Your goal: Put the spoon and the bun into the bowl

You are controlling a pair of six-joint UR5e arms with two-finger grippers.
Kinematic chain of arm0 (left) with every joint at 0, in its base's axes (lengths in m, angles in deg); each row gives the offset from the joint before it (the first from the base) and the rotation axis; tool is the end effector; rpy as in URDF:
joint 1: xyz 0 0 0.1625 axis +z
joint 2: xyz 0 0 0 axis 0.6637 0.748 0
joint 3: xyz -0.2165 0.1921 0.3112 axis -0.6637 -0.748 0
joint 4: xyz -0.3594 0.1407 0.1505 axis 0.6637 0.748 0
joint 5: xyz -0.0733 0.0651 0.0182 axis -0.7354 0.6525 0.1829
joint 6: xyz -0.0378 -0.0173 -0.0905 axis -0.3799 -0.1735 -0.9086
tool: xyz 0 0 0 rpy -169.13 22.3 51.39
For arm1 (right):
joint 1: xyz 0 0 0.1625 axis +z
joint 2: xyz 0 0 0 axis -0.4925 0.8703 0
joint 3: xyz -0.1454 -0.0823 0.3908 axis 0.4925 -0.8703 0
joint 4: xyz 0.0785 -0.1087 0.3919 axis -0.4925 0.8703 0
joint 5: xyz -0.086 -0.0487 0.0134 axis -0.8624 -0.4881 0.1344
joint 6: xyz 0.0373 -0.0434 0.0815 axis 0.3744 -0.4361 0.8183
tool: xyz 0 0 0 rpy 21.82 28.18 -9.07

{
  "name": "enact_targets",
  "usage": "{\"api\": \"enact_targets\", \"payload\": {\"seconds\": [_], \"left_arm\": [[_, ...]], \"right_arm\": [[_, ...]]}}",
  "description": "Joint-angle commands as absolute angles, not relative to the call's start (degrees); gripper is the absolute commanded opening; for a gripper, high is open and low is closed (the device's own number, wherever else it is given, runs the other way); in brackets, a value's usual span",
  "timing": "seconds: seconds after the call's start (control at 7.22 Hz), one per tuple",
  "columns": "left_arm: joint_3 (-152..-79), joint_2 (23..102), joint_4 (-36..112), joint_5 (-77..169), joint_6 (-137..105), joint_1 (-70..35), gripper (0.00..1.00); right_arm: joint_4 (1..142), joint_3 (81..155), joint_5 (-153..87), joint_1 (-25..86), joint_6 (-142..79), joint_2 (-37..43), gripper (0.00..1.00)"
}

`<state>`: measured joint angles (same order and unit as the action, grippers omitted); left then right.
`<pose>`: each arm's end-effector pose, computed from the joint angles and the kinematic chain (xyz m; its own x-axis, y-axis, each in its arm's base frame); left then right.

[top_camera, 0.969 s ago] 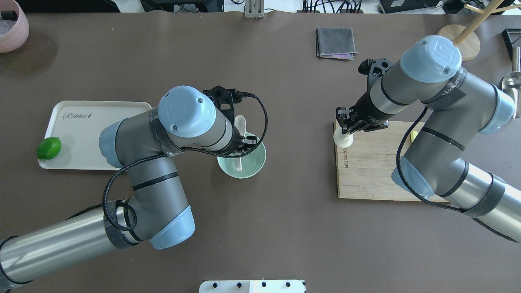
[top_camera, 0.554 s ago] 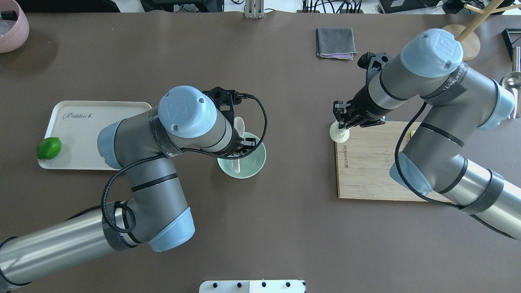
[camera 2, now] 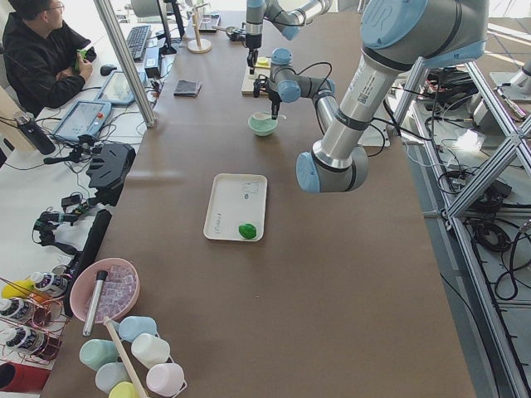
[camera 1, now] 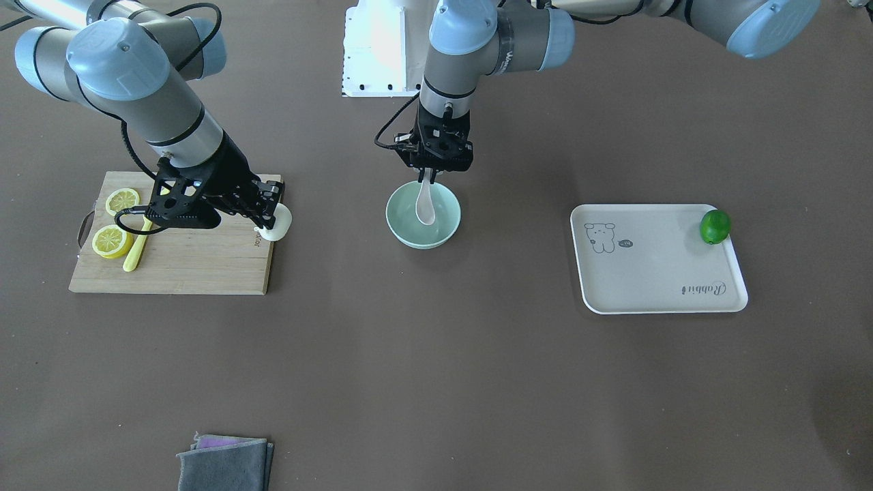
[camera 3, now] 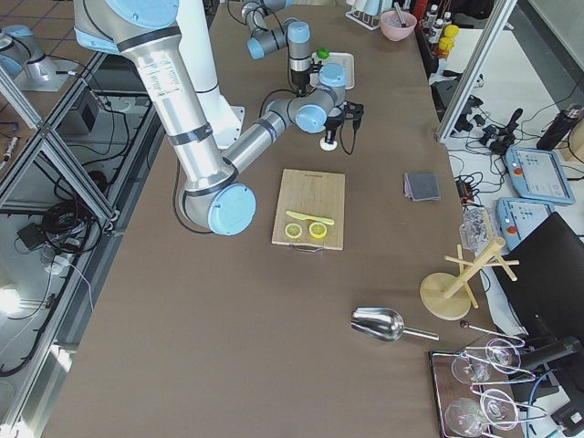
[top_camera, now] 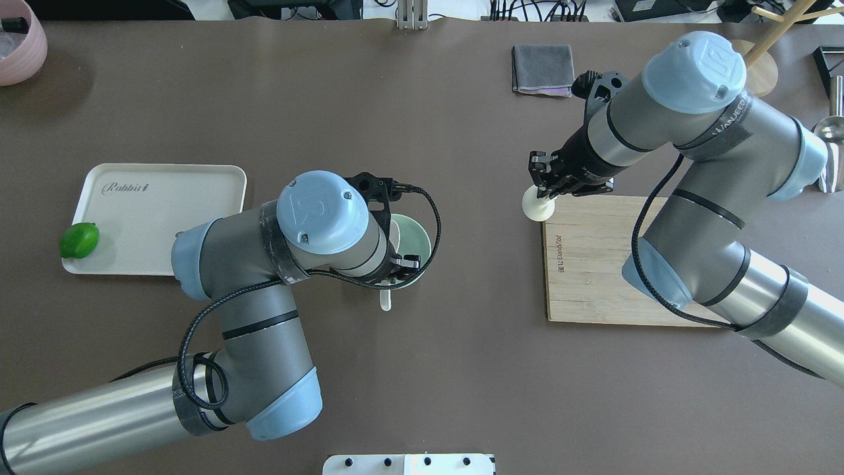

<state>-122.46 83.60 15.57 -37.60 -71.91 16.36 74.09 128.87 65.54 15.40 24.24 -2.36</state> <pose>0.5635 -0.3839 0.1708 0.5980 0.0721 -0.7983 0.0279 0.9935 0.1107 -0.3794 -0.4935 0.2786 0.5371 0.1725 0.8257 -0.1716 0.9807 -0.0933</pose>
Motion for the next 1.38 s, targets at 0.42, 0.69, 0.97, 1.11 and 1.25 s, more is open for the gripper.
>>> {"api": "enact_targets", "payload": {"seconds": [0.42,0.69,0.97,1.11,1.25], "left_arm": [[-122.6,84.0,13.8,-37.5,-71.8,16.5,0.79],[-122.6,84.1,14.0,-37.5,-71.8,14.5,0.97],[-122.7,84.1,14.1,-37.9,-70.8,10.8,0.97],[-123.0,83.7,13.3,-37.7,-66.3,8.2,0.98],[-124.7,80.7,12.5,-37.7,-58.5,3.8,0.98]], "right_arm": [[74.2,129.5,65.5,15.4,24.6,-2.5,0.0],[74.2,130.3,65.4,15.0,27.0,-2.6,0.0],[74.7,130.2,65.4,14.1,27.1,-4.2,0.0],[74.8,130.0,64.9,12.8,27.1,-5.4,0.0],[74.9,129.8,64.1,11.5,27.0,-6.5,0.0]]}}
